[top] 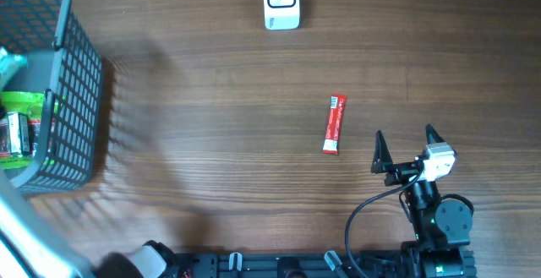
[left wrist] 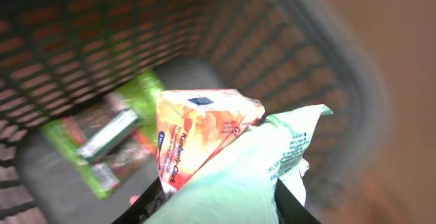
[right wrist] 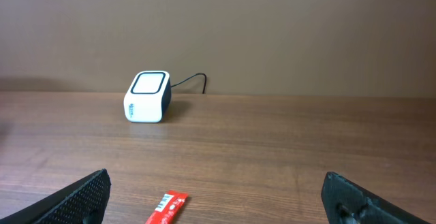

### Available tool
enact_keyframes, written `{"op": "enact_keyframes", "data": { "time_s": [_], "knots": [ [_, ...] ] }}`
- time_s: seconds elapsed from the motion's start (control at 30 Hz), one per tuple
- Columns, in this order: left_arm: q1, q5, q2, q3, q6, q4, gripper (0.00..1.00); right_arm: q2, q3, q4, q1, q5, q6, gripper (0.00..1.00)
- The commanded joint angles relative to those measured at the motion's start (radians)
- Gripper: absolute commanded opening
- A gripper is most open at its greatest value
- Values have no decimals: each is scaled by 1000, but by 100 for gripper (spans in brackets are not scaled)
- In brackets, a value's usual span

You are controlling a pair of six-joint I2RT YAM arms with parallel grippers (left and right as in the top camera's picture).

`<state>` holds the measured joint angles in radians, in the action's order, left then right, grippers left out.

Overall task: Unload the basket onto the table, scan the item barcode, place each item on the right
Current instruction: 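Reach the left gripper into the basket and grasp the mint-green pouch, then carry the mint-green pouch out and drop it beside the red stick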

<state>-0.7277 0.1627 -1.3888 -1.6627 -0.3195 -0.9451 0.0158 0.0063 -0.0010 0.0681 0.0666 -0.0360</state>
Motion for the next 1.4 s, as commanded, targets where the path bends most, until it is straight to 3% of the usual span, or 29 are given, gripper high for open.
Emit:
{"op": "enact_keyframes", "data": {
  "time_s": [0.0, 0.1, 0.3, 0.5, 0.6, 0.87, 1.07, 1.1, 1.13, 1.2, 1.37],
  "knots": [
    [14, 312, 145, -19, -37, -7, 32, -2, -1, 3, -4, -6, 9, 100],
    [87, 391, 206, -19, -37, -71, 32, -2, -1, 3, -4, -6, 10, 100],
    [344, 388, 212, 3, 7, -235, 33, -2, -1, 3, -4, -6, 9, 100],
    [634, 367, 159, 165, 24, -222, 34, -2, -1, 3, -4, -6, 10, 100],
    [750, 359, 115, 265, 24, -162, 34, -2, -1, 3, -4, -6, 10, 100],
    [1022, 359, -121, 517, 23, 174, 37, -2, -1, 3, -4, -6, 10, 100],
    [1150, 360, -359, 537, 23, 385, 40, -2, -1, 3, -4, -6, 10, 99],
    [1164, 360, -381, 537, 22, 407, 46, -2, -1, 3, -4, -6, 10, 100],
    [1176, 360, -401, 537, 19, 427, 59, -2, -1, 3, -4, -6, 9, 100],
    [1191, 360, -410, 537, -10, 453, 97, -2, -1, 3, -4, -6, 10, 100],
    [1171, 360, -352, 483, -14, 431, 100, -2, -1, 3, -4, -6, 10, 100]
  ]
}}
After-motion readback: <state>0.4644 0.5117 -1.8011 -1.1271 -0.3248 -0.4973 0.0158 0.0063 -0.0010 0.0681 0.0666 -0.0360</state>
